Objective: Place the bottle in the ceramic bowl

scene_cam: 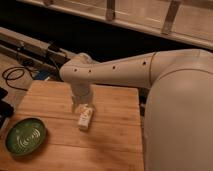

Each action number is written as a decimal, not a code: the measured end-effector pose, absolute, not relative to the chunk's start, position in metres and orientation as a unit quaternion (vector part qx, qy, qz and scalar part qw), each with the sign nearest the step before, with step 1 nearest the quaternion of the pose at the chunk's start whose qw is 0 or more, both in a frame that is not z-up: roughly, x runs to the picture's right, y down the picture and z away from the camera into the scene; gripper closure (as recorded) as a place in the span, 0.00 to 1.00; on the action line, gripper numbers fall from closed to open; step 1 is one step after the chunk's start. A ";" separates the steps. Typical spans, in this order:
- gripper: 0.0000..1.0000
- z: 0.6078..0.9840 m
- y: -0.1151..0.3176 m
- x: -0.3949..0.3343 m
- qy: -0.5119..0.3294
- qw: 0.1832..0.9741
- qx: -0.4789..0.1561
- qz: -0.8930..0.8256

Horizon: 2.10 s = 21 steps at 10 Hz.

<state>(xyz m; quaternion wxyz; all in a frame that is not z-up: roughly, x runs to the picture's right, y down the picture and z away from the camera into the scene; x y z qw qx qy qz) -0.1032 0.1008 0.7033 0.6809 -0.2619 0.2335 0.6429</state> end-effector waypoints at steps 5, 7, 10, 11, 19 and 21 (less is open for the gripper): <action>0.35 0.704 0.102 -0.103 0.234 0.680 -0.262 0.643; 0.35 0.704 0.102 -0.103 0.234 0.681 -0.262 0.642; 0.35 0.704 0.102 -0.103 0.234 0.681 -0.262 0.642; 0.35 0.704 0.102 -0.103 0.234 0.681 -0.262 0.642; 0.35 0.703 0.101 -0.103 0.233 0.682 -0.260 0.642; 0.35 0.700 0.099 -0.103 0.217 0.694 -0.238 0.644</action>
